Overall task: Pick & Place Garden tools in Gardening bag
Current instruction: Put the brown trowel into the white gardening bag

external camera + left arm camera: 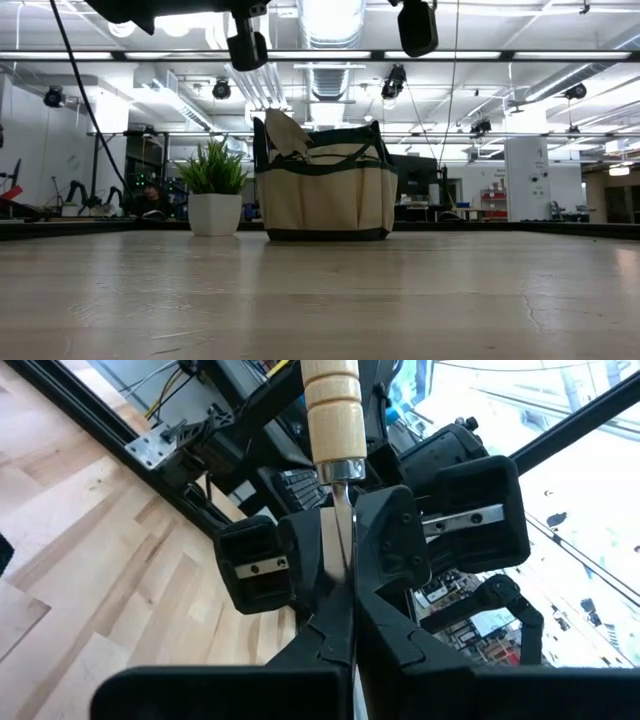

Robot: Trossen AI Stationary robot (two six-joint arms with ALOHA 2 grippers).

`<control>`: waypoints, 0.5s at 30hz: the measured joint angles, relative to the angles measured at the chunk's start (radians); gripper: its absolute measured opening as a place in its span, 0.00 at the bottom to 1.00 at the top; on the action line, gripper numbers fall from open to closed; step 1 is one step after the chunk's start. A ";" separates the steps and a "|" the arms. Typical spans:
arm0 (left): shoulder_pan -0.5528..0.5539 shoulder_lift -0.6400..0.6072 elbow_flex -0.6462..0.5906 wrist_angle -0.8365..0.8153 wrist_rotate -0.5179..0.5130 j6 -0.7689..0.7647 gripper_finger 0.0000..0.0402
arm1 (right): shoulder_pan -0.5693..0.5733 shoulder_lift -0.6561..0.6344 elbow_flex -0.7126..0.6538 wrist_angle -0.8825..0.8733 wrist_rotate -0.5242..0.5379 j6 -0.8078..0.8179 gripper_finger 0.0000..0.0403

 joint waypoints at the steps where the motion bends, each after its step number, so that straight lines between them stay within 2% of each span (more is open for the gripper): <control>1: 0.000 0.000 0.000 0.001 0.000 0.000 0.02 | -0.001 0.000 0.000 0.009 -0.005 0.000 0.11; 11: 0.000 0.000 0.000 0.004 -0.001 0.001 0.02 | -0.015 0.001 0.000 0.037 -0.014 -0.040 0.10; 15: 0.000 0.004 0.000 0.004 0.000 0.001 0.03 | -0.017 0.001 0.000 0.036 -0.012 -0.010 0.05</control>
